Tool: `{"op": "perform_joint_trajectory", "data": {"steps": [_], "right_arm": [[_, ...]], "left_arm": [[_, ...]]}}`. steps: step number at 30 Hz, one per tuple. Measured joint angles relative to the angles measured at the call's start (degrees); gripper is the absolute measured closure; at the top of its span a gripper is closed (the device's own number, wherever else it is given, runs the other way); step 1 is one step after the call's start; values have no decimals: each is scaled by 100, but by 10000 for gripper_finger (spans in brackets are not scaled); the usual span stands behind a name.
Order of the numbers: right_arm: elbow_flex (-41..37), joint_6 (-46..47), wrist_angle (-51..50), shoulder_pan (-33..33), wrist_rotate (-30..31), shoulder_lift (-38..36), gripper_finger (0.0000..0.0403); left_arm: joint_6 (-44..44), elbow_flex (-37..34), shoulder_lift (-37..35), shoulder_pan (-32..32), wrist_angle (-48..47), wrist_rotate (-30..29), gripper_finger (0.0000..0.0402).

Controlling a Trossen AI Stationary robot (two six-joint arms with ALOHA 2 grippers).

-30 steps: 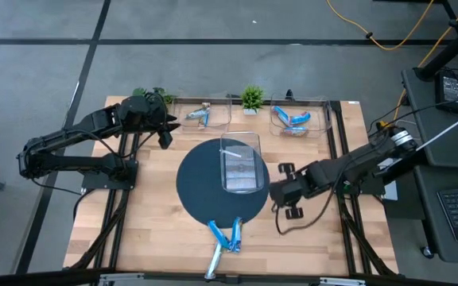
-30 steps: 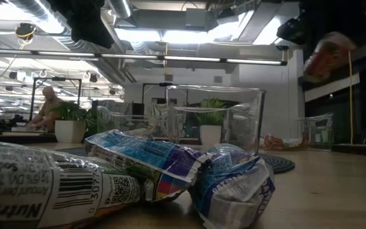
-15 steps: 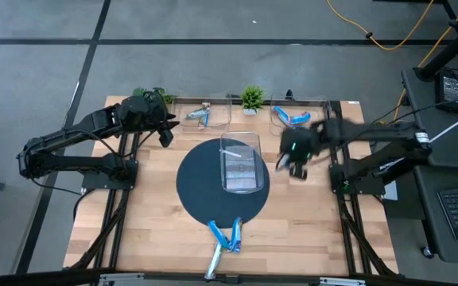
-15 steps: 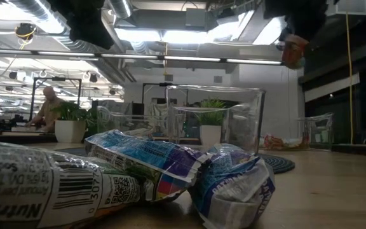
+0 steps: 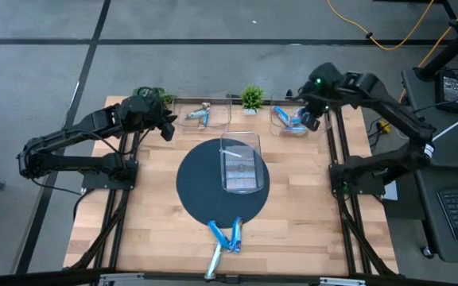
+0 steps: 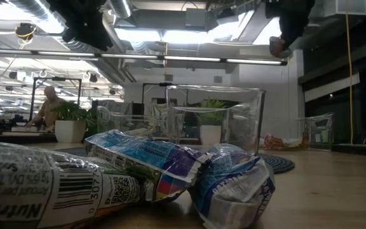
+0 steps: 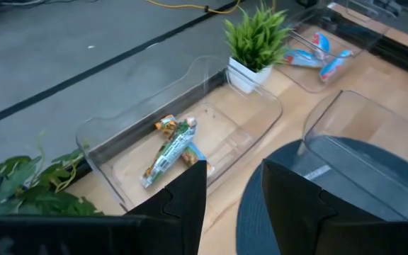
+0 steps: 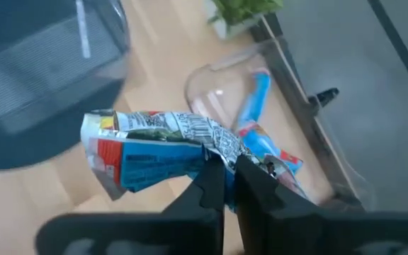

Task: Pick and place Granola Bars by type
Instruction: Put the red granola bar into the top right transparent bin

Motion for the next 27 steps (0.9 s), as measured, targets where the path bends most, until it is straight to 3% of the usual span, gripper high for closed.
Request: {"op": "perform_joint_trajectory", "data": {"steps": [7, 13, 21, 27], "right_arm": [[-48, -771, 368, -983, -136, 426, 383], [-793, -905, 1281, -1736, -421, 781, 382], [-1688, -905, 1391, -2137, -345, 934, 381], [-2405, -364, 1713, -2304, -233, 936, 383]], "left_arm": [[-165, 0, 0, 0, 0, -144, 274], [-274, 0, 0, -1, 0, -400, 274], [-384, 0, 0, 0, -42, -411, 274], [-375, 0, 2, 0, -42, -512, 274]]}}
